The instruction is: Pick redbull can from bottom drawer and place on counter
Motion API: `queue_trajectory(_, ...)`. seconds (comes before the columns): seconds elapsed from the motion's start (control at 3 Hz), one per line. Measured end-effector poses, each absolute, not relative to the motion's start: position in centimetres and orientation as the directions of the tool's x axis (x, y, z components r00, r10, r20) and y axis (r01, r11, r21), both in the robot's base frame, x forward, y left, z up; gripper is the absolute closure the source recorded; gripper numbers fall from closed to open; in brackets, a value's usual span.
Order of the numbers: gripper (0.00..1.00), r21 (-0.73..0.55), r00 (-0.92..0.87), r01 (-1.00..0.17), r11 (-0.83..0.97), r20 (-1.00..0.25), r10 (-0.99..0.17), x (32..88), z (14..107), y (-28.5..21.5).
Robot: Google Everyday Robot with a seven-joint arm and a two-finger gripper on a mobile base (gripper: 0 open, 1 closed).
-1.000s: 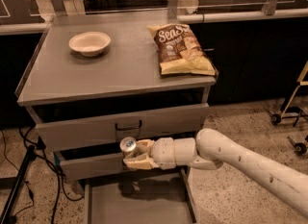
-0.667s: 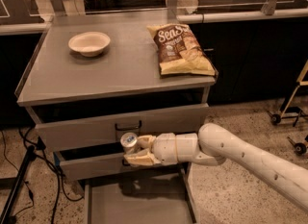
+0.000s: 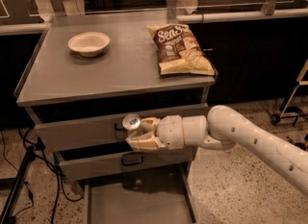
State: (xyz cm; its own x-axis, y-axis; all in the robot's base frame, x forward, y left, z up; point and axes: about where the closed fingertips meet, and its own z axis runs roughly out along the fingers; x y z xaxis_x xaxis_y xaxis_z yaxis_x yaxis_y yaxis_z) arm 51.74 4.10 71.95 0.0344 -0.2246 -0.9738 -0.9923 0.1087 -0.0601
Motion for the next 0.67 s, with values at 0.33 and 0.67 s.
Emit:
queue_trajectory(0.33,1.00,-0.068,0.044,-0.992,0.106,-0.976,-0.212,52.5,73.5,3.9)
queue_trajectory(0.67,1.00,-0.115,0.098,-0.989,0.089,-0.979,-0.180,55.3,79.0,3.1)
